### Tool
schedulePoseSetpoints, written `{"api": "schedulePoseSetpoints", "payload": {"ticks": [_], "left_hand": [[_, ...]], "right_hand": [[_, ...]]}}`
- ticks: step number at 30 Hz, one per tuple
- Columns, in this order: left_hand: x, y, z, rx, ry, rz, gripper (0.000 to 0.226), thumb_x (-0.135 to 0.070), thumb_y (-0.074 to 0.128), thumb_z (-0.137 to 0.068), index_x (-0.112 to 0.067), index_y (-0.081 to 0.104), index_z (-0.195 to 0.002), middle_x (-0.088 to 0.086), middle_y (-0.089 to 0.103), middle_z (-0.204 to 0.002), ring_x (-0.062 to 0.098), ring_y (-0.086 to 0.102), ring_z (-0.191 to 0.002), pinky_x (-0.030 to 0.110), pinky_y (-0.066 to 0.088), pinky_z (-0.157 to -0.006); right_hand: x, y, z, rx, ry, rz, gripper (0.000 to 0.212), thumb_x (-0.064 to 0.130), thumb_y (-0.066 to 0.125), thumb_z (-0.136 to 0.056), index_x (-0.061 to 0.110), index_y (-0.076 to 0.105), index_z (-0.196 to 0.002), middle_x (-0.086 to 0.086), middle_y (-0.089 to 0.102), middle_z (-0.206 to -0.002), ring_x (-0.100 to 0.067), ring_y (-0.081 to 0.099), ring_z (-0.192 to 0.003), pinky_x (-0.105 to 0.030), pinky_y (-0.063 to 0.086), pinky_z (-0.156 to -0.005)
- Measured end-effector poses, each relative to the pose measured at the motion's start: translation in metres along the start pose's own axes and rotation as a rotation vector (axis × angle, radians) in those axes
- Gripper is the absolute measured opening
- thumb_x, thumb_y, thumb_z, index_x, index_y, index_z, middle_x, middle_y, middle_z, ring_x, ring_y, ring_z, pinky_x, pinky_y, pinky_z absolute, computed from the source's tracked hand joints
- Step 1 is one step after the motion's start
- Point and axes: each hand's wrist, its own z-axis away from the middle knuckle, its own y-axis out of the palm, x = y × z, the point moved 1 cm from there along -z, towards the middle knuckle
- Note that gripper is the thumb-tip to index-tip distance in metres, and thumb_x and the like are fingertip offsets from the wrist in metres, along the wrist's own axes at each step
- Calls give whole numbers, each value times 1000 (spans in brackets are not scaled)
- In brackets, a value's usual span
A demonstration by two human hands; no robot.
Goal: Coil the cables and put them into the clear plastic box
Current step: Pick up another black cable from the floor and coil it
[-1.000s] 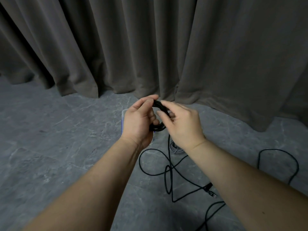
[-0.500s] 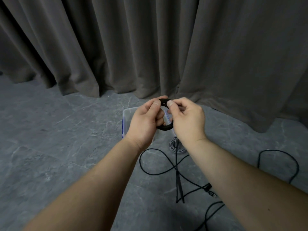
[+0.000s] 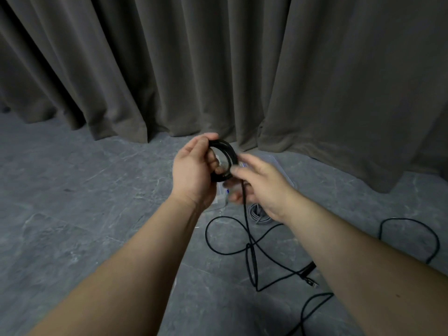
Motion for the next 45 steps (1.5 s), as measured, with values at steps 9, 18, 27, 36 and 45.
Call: {"api": "schedulePoseSetpoints", "payload": {"ticks": [9, 18, 27, 36, 45], "left_hand": [[-16, -42, -30, -323, 168, -28, 23, -5, 42, -97, -11, 62, -88, -7, 36, -43, 6, 33, -39, 19, 32, -42], [4, -37, -17, 14, 159, -438, 26, -12, 39, -103, -15, 61, -89, -15, 41, -46, 1, 35, -44, 15, 31, -45], [15, -17, 1, 287, -108, -355, 28, -11, 35, -103, -5, 58, -88, -6, 44, -45, 5, 32, -40, 24, 31, -49], [13, -18, -1, 227, -121, -269, 23, -12, 42, -102, -8, 60, -88, -10, 32, -44, 3, 24, -37, 19, 25, -44], [19, -15, -1, 252, -67, -310, 24, -10, 43, -101, -9, 62, -87, -8, 33, -47, 4, 26, -41, 19, 29, -46]], "right_hand": [[-18, -34, -2, -221, -60, 784, 20, 20, 68, -85, 21, 56, -69, 3, 60, -65, -16, 57, -63, -29, 44, -65], [28, 11, 8, 253, -493, 1146, 13, 26, 64, -88, 20, 74, -96, 6, 61, -86, -16, 58, -87, -33, 46, -79], [19, -6, 0, -256, -630, 922, 22, 42, 68, -82, 21, 68, -75, 7, 63, -64, -15, 58, -63, -35, 50, -62], [12, -21, -8, -43, -209, 290, 24, -2, 67, -80, 21, 63, -76, 0, 60, -67, -13, 54, -68, -24, 44, -71], [13, -20, -12, -272, -241, -63, 19, 7, 69, -84, 15, 56, -73, 6, 65, -60, -5, 58, -57, -20, 48, -57]]}}
